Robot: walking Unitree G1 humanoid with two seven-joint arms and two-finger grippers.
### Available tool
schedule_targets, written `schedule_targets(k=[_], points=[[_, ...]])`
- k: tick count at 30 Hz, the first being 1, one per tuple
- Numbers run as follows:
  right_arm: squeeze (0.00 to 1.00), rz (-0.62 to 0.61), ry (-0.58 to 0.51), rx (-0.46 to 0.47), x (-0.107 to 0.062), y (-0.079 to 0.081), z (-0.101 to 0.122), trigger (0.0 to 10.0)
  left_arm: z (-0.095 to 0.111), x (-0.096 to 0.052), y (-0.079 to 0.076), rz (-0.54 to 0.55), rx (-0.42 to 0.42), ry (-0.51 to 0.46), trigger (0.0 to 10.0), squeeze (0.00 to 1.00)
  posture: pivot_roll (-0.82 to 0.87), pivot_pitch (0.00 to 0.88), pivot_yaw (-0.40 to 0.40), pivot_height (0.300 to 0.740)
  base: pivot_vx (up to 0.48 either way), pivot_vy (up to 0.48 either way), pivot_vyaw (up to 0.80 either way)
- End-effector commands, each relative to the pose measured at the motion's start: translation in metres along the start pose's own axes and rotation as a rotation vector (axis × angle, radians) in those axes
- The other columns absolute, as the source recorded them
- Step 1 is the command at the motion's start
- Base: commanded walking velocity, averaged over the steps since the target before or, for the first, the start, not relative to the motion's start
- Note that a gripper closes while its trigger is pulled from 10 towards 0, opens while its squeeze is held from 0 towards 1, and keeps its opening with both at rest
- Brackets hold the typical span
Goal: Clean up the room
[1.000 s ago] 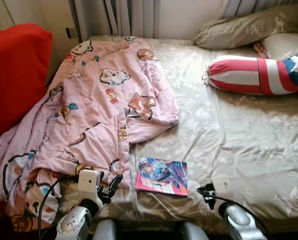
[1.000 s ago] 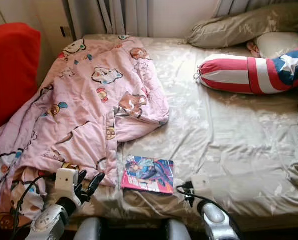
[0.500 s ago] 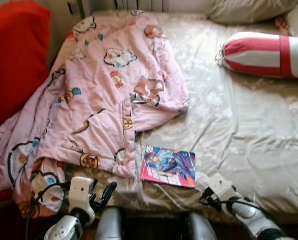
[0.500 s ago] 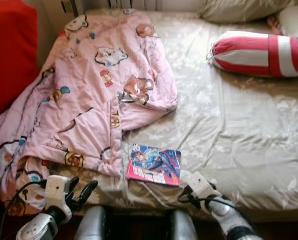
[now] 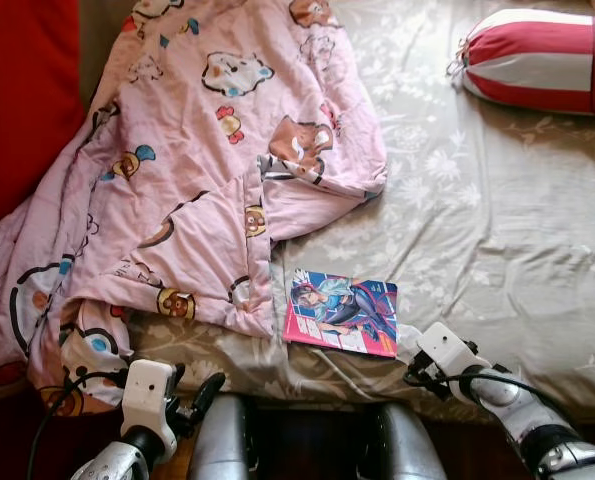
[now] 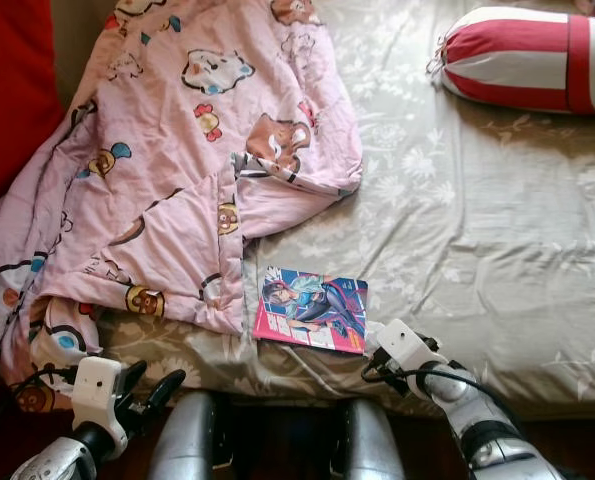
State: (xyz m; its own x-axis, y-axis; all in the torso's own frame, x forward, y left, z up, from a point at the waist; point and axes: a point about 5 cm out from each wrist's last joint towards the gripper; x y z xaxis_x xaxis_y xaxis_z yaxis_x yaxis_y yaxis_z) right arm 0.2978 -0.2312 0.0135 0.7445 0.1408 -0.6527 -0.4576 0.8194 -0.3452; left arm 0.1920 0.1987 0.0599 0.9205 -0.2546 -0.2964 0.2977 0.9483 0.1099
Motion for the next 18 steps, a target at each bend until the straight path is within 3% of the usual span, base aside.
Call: schedule_targets(k=[1,6,13,18], points=[[0.00,-0.005,0.037,-0.056,-0.002,-0.001,-0.008,10.0,-0.005,-0.007,0.000,-0.006,-0.016,0.033,10.0,0.00,0.21,0.375,0.018,0.642,0.000,0.000,0.00],[0.00,0.001,0.024,-0.090,-0.002,-0.007,0.001,10.0,-0.006,-0.012,-0.002,-0.012,-0.016,0.045,10.0,0.00,0.22,0.384,0.026,0.642,0.000,0.000,0.00],[0.00,0.041,0.010,-0.248,0.000,-0.011,0.018,10.0,-0.006,-0.017,0.000,-0.011,-0.015,0.066,10.0,0.00,0.23,0.393,0.028,0.642,0.000,0.000,0.00],[0.00,0.011,0.019,-0.273,0.001,-0.017,0.025,10.0,-0.007,-0.022,0.001,-0.003,-0.015,0.079,10.0,0.00,0.24,0.398,0.029,0.642,0.000,0.000,0.00]])
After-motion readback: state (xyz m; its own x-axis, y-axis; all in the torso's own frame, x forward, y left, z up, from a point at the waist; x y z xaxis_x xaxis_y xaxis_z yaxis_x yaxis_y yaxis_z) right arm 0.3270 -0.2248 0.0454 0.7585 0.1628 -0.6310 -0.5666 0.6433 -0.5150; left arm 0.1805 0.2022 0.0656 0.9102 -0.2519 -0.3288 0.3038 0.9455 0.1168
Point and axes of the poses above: a point about 5 cm out from each wrist's last joint towards the gripper, its own x axis pointing out of the wrist towards the gripper, its own z axis along the axis of the wrist's last joint, y = z × x, and after that the axes turned 10 degrees about x, right-handed
